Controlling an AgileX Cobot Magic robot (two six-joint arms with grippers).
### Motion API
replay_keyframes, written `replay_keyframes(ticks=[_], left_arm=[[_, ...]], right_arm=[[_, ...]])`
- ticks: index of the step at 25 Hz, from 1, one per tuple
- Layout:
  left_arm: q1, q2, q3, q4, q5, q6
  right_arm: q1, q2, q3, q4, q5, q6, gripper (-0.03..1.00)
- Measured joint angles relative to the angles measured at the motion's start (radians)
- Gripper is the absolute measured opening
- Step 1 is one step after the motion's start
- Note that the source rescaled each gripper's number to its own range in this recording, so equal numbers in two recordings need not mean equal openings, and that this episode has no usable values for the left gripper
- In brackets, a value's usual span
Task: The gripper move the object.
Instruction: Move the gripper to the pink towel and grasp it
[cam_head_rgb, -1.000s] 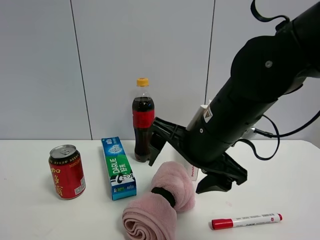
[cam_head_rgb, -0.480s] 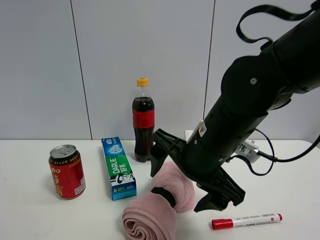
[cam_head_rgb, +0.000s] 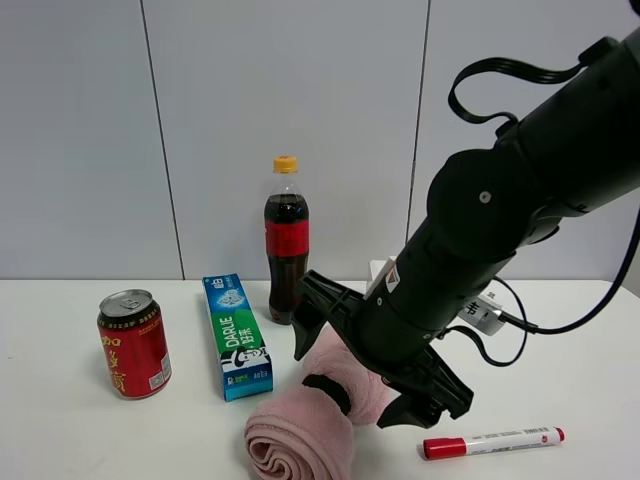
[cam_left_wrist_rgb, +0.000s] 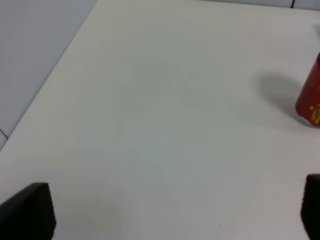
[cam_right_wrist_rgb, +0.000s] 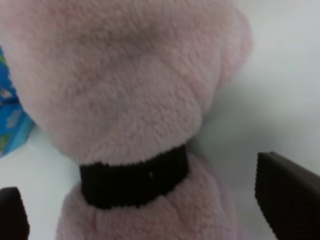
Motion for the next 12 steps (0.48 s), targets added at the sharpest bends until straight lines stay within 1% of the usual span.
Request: replay_keyframes(ticks=[7, 12], left_arm=[[0.0, 0.0, 0.0, 0.0, 0.0, 0.0], [0.0, 0.0, 0.0, 0.0, 0.0, 0.0]], right_arm=[[0.0, 0.042, -0.002, -0.001, -0.04, 0.003, 0.83], [0.0, 0.096, -0.071, -0.001, -0.045, 0.003, 0.83]])
